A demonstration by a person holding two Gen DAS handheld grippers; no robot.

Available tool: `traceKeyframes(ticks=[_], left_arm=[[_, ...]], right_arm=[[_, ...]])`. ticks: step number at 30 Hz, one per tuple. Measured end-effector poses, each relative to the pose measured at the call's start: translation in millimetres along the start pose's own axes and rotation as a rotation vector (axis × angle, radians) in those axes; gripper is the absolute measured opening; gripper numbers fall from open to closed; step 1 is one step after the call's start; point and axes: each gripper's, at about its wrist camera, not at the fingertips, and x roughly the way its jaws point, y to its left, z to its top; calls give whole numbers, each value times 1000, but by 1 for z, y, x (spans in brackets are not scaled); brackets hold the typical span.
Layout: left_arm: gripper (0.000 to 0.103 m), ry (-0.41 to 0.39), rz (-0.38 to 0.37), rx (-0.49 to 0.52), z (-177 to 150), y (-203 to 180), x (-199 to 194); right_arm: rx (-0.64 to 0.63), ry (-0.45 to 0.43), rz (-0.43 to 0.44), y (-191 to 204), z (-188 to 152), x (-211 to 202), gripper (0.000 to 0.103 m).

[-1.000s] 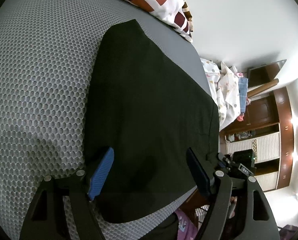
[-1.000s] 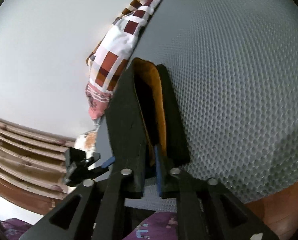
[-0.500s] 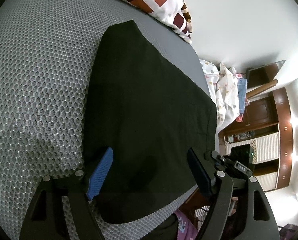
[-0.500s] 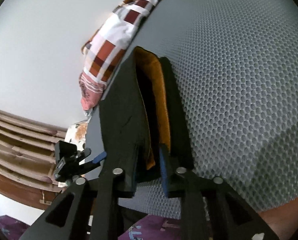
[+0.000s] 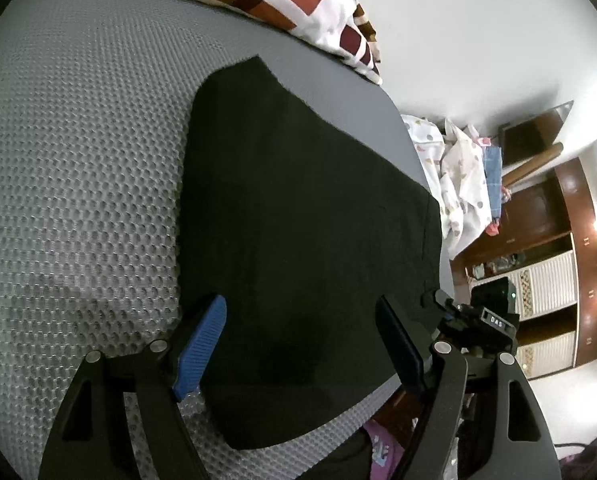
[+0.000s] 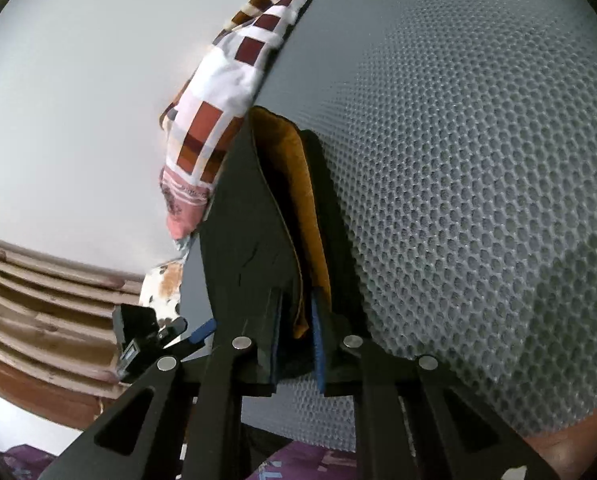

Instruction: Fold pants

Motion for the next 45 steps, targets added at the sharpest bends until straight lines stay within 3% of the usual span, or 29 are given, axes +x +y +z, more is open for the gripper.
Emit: traceKeyframes(ticks=[4, 6, 8, 17, 20, 25, 28, 30, 45], left_arm=[[77, -80, 21, 40, 4, -3, -23], [78, -96, 32, 55, 8, 0, -30], [78, -82, 50, 40, 12, 7, -28], [77, -3, 57, 58, 17, 21, 1], [79, 1, 81, 117, 19, 13, 8], [92, 52, 217, 275, 15, -13, 27], [93, 58, 370, 413, 5, -31, 44], [93, 51, 416, 472, -2, -38, 52], [94, 37, 415, 474, -6, -37, 44]], right_arm=[[-86, -29, -62, 19, 5, -8, 20], [-131, -45, -84, 28, 10, -12, 29], [-158, -52, -108, 33, 17, -12, 48], [-257, 18, -213, 31, 38, 17, 48], [-260, 56, -179, 28, 41, 30, 48], [-241, 66, -109, 22, 48, 35, 48], [-260, 83, -91, 22, 50, 38, 48], [-280, 93, -87, 22, 50, 38, 48], [-272, 116, -49, 25, 58, 42, 57]])
